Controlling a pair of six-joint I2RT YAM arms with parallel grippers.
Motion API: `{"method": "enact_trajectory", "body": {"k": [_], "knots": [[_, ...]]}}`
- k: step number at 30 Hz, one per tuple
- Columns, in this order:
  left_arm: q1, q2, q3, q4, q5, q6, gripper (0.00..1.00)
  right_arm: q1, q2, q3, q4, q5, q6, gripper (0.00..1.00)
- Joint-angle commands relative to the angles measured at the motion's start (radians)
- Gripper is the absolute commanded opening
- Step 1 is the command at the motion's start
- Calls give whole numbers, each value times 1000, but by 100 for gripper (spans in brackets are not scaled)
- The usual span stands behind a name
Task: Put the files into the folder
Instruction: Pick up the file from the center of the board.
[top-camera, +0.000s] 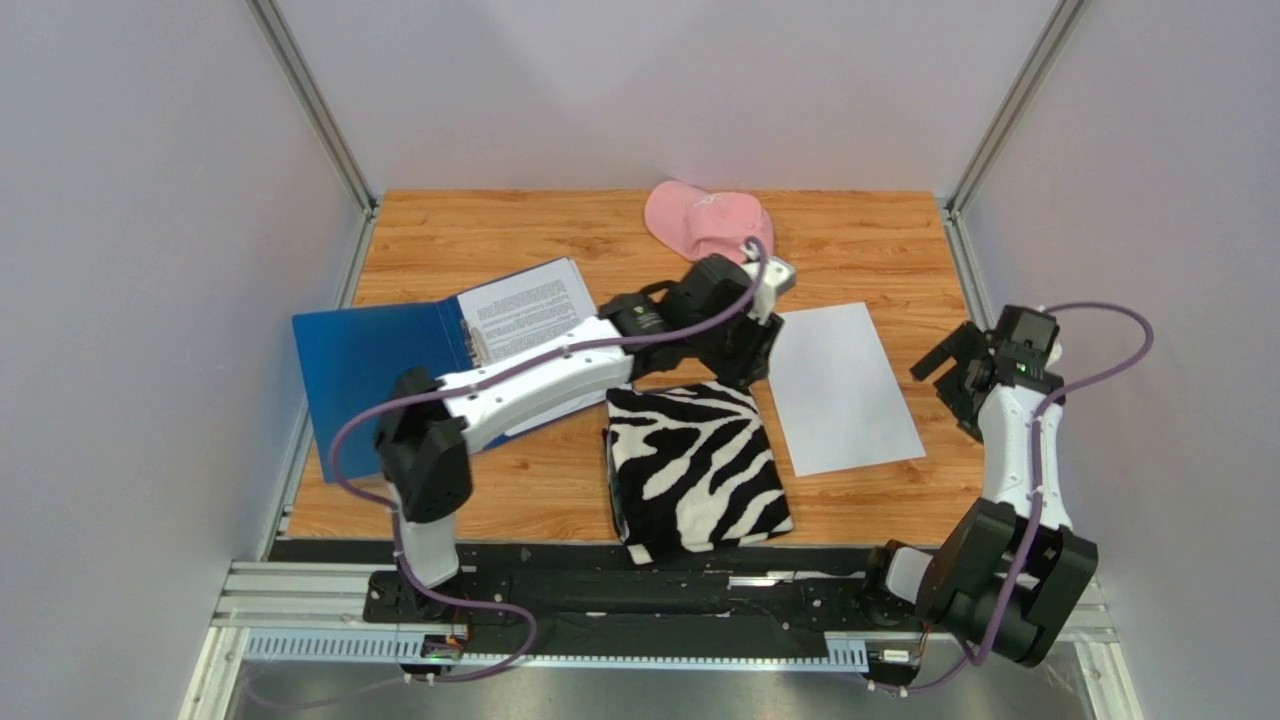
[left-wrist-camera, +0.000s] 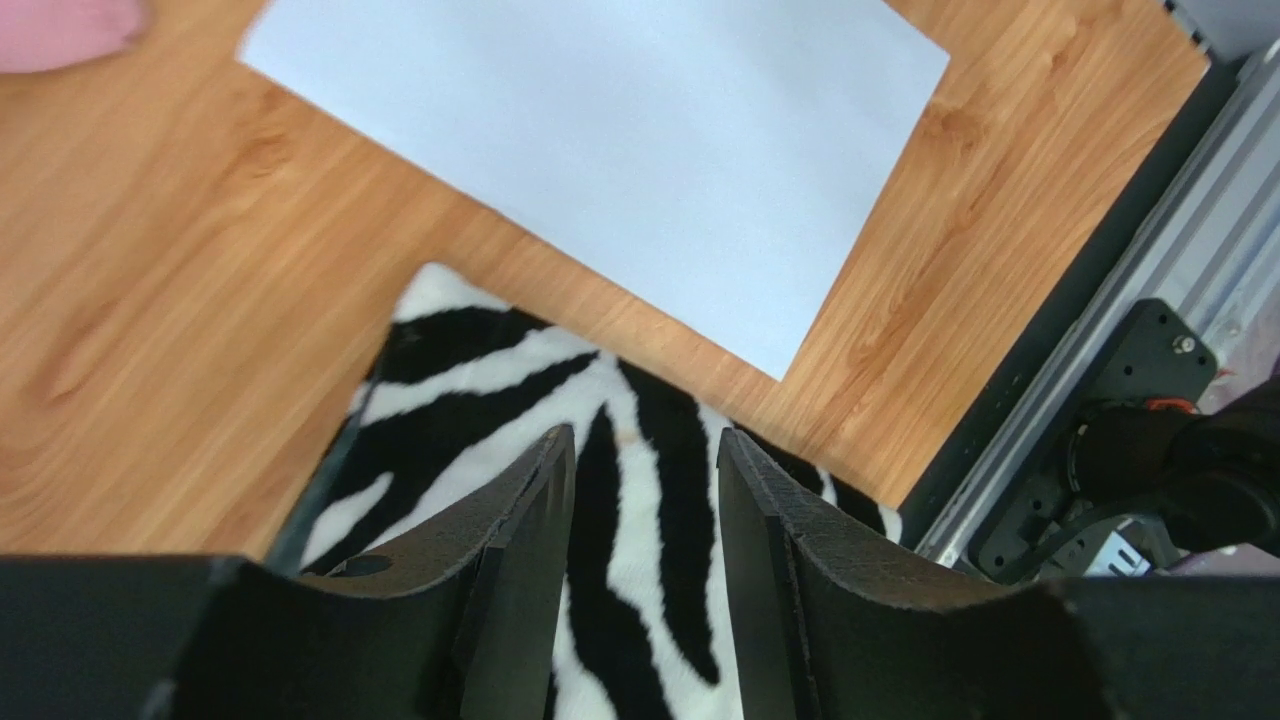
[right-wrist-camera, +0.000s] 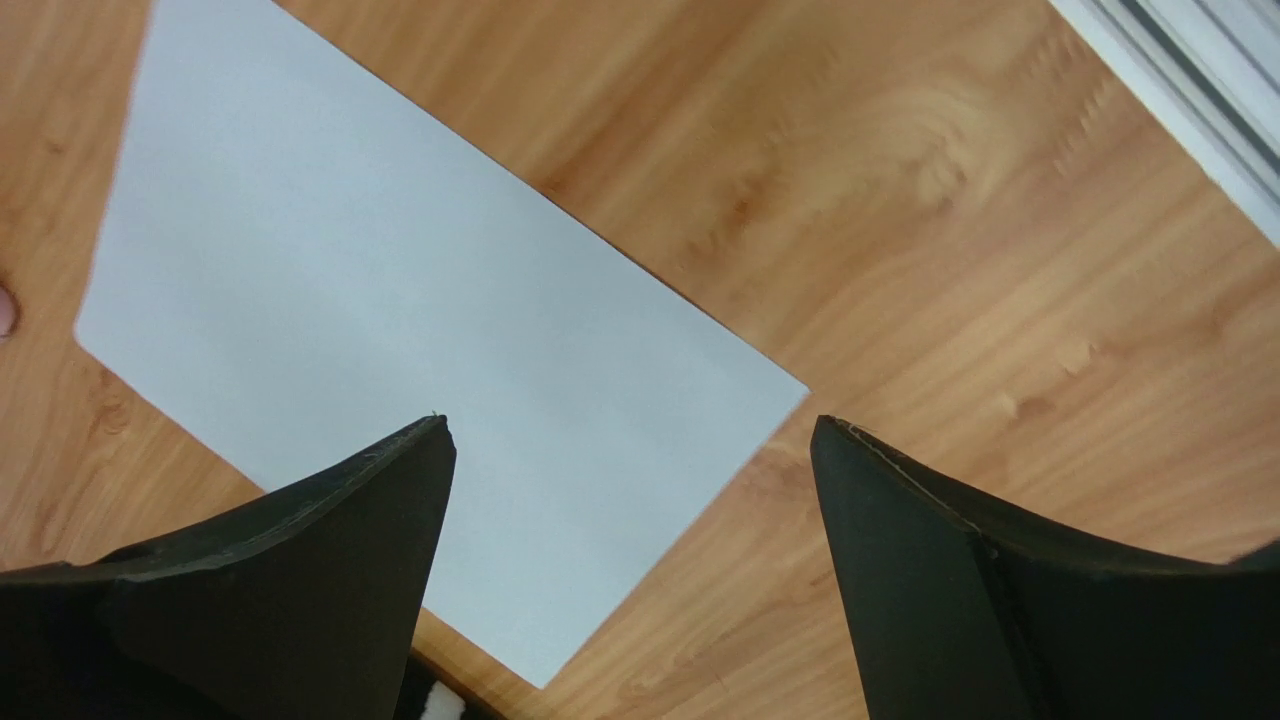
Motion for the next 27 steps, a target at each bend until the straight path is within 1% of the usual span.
{"method": "enact_trajectory", "body": {"k": [1, 2, 3, 4, 5, 6, 7, 8, 9, 10, 11, 12, 13, 15, 16, 18, 20, 21, 22, 25, 27], "knots": [[-39, 162, 158, -33, 4, 9, 49, -14, -114, -78, 19, -116, 17, 93], [-39, 175, 192, -38, 12, 0, 49, 15, -115, -91, 80, -128, 0, 93], [-36, 184, 207, -44, 14, -23, 50, 97, -90, -95, 109, -122, -35, 93], [-31, 190, 222, -70, 18, -35, 50, 145, -57, -73, 126, -102, -51, 93], [-25, 187, 238, -82, 29, -49, 51, 195, -25, -48, 141, -45, -68, 91], [-7, 176, 236, -91, 58, -75, 51, 245, 13, -21, 139, -18, -92, 90], [6, 135, 224, -96, 63, -89, 51, 338, 100, 10, 131, 6, -129, 88], [18, 106, 168, -88, 67, -103, 52, 380, 140, 71, 128, 58, -158, 85], [53, 75, 131, -75, 87, -132, 53, 409, 186, 96, 123, 80, -183, 84], [75, 7, 91, -46, 107, -149, 52, 482, 255, 124, 116, 109, -195, 83], [99, -26, 12, -35, 132, -166, 52, 496, 291, 159, 120, 103, -197, 81], [146, -58, -30, -24, 142, -201, 53, 512, 318, 176, 129, 81, -198, 77], [171, -115, -109, 6, 155, -215, 53, 526, 342, 191, 141, 73, -191, 71], [239, -158, -168, 30, 201, -247, 53, 582, 415, 246, 149, 76, -206, 66], [259, -187, -207, 43, 221, -253, 53, 607, 446, 268, 140, 83, -232, 60], [297, -207, -230, 45, 244, -250, 53, 668, 527, 338, 117, 119, -272, 55], [313, -227, -245, 41, 251, -244, 53, 697, 597, 381, 85, 134, -308, 49], [329, -232, -247, 41, 259, -246, 53, 722, 616, 413, 73, 137, -321, 45], [336, -236, -251, 45, 268, -249, 53, 731, 630, 424, 54, 146, -328, 38], [346, -238, -256, 53, 293, -241, 54, 740, 658, 429, 60, 126, -348, 29], [349, -238, -259, 54, 297, -236, 54, 747, 667, 426, 57, 116, -361, 29]]}}
